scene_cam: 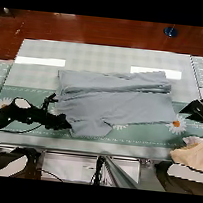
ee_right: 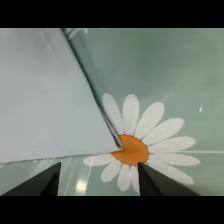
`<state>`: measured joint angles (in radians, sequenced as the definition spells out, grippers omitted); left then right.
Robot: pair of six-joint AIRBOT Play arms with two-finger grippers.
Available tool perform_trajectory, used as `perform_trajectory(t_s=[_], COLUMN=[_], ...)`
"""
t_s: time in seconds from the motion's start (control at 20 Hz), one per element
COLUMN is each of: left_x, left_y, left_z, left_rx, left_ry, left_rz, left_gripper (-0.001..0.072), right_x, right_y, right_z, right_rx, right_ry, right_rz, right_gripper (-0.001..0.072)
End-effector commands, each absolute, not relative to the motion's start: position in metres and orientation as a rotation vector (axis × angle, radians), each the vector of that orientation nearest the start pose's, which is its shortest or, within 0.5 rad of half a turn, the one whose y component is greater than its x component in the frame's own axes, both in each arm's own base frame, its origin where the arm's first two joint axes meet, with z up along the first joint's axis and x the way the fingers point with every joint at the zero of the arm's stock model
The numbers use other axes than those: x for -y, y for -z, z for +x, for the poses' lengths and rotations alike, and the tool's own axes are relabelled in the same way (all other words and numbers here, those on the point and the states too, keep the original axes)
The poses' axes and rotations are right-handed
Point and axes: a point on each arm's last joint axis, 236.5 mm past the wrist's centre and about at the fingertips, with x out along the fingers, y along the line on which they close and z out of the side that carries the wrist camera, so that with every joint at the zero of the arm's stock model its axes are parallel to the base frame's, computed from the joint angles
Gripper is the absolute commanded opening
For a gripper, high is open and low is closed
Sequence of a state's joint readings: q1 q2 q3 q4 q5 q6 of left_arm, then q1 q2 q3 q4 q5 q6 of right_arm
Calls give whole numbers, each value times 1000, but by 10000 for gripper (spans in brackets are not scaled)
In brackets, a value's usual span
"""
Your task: Fold the shirts.
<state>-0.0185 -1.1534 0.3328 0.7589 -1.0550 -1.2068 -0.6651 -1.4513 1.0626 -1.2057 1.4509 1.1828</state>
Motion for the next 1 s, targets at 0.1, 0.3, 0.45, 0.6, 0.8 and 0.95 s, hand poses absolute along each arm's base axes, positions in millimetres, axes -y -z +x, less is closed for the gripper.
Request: perform_trajectory(t_s=[0.1,0.3,0.45,0.6,0.8,0.95], left_x=[141,141,141,141,142,148], left_y=[133,132,132,132,129,97], left_z=[161,161,161,161,165,193], left_rx=[-1673,-1677,-1676,-1676,-1662,-1555], left_ry=[411,413,413,413,421,499], left_rz=[-572,-574,-574,-574,-570,-530], left_gripper=[29,29,30,29,27,26], right_x=[94,99,91,76,73,76], right_y=[83,98,109,116,100,55], right_z=[265,269,271,276,277,315], right_rx=[-1655,-1656,-1670,-1664,-1628,-1398], right_ry=[-155,-118,-99,-138,-227,-241], right_rz=[715,723,808,904,834,769], right_gripper=[529,529,407,201,18,18])
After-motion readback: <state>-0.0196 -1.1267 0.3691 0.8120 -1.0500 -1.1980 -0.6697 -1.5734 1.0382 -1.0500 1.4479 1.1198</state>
